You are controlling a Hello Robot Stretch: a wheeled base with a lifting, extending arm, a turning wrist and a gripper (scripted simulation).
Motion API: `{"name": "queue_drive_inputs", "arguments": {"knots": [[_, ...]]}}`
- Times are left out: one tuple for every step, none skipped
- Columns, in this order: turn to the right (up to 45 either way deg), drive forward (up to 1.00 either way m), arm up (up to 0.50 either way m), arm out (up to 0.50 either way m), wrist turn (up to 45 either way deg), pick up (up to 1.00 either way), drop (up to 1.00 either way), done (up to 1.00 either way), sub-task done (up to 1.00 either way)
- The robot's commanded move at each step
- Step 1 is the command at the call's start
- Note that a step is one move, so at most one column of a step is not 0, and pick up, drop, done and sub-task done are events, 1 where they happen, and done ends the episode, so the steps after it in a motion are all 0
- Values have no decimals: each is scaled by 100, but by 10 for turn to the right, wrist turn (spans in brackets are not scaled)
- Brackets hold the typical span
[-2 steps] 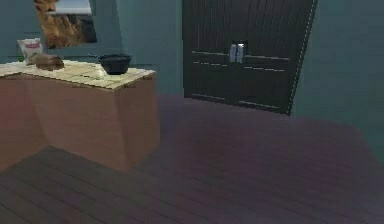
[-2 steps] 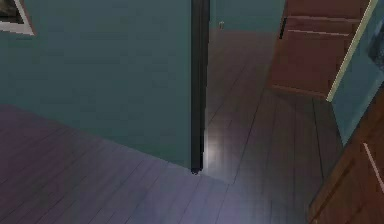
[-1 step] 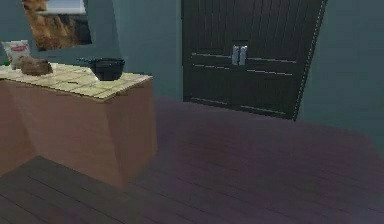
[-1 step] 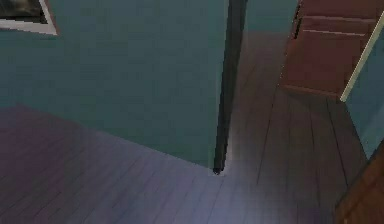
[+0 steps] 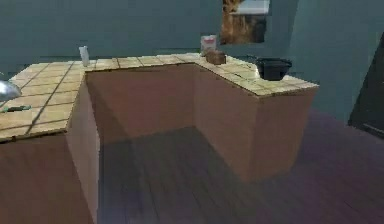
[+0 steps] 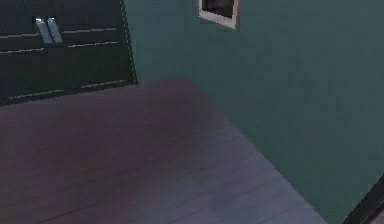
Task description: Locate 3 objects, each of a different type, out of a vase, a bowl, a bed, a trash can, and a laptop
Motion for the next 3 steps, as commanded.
{"name": "queue_drive_inputs", "arguments": {"knots": [[-450, 0, 0, 0, 0, 0, 0, 0, 0], [-270, 0, 0, 0, 0, 0, 0, 0, 0], [0, 60, 0, 0, 0, 0, 0, 0, 0]]}}
